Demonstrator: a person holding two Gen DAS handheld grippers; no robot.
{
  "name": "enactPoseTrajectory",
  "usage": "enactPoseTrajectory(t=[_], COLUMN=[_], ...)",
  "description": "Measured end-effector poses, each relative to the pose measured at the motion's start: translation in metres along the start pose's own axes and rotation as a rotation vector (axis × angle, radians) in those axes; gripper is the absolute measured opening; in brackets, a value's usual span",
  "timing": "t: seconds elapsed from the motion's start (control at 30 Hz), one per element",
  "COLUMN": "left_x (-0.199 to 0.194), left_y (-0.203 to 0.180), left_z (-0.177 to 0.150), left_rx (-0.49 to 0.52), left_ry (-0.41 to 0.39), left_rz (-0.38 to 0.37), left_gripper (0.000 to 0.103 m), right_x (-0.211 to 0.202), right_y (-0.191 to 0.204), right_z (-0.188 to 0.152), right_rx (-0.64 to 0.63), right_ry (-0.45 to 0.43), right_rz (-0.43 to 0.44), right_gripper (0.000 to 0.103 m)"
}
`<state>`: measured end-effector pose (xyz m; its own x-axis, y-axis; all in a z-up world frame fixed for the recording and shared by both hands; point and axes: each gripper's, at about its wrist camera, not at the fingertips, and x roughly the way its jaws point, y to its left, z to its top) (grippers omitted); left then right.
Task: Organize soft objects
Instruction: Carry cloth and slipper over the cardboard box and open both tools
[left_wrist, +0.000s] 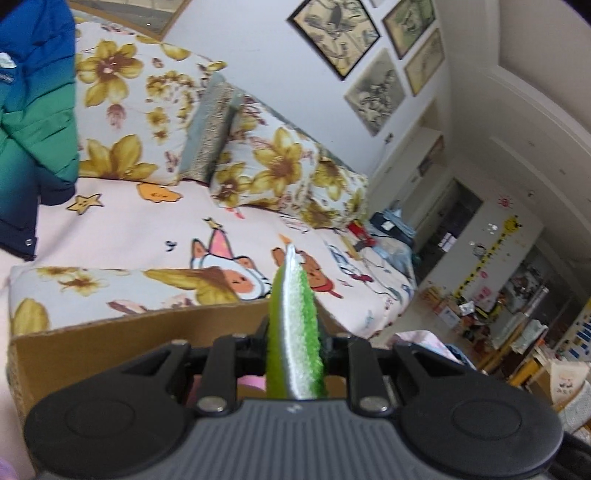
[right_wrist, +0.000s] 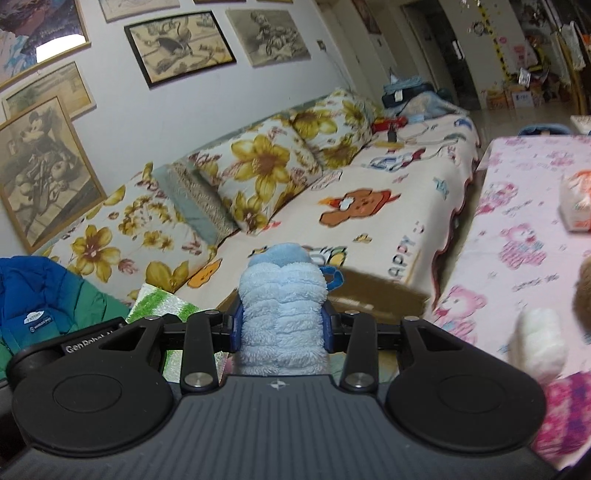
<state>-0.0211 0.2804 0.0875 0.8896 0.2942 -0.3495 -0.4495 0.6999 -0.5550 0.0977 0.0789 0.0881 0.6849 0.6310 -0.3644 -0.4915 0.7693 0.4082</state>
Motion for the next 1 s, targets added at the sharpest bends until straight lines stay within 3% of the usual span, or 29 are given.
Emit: enactPoseTrajectory(t=[0.1,0.13,0.17,0.2,0.27,0.47,0.73,1.0], left_x=[0.003,0.004,0.005,0.006,0.005,0.001,-0.011,-0.021], left_y=[0.004,0.004,0.003,0.002,0.0,-0.014,-0.043,-0.069], left_z=[0.001,0.0,0.0,-0.001,-0.002,-0.008,-0.024,-0.043], left_rx=[0.008,0.016,0.028,0.045,0.064,0.145,0.296,0.422], left_ry=[0.011,0.016,0.021,0.026,0.025,0.005,-0.038,-0.053], left_rz=[0.034,0.05,0.067,0.081,0.091,0.082,0.037,-0.018], left_gripper=[0.019,0.02,0.022,0.025,0.049,0.069,0.086,0.095], right_x=[0.006,0.006,0.007,0.002,-0.007,-0.048,-0.095,-0.122], right_y=[0.002,0.001,0.0,-0.001,-0.002,-0.016,-0.034,-0.048], right_z=[-0.004,-0.006,-0.004,-0.005,-0.001,0.0,-0.013,-0.029], right_rx=[0.003,0.003,0.005,0.006,0.005,-0.011,-0.055,-0.069], right_ry=[0.022,0.025,0.019,0.007,-0.009,-0.088,-0.121,-0.132], right_rz=[-0.01,-0.023,-0.035,-0.036,-0.041,-0.107,-0.201,-0.277], right_gripper=[0.062,0.071,0.092,0.102,0.1,0.101,0.103,0.103])
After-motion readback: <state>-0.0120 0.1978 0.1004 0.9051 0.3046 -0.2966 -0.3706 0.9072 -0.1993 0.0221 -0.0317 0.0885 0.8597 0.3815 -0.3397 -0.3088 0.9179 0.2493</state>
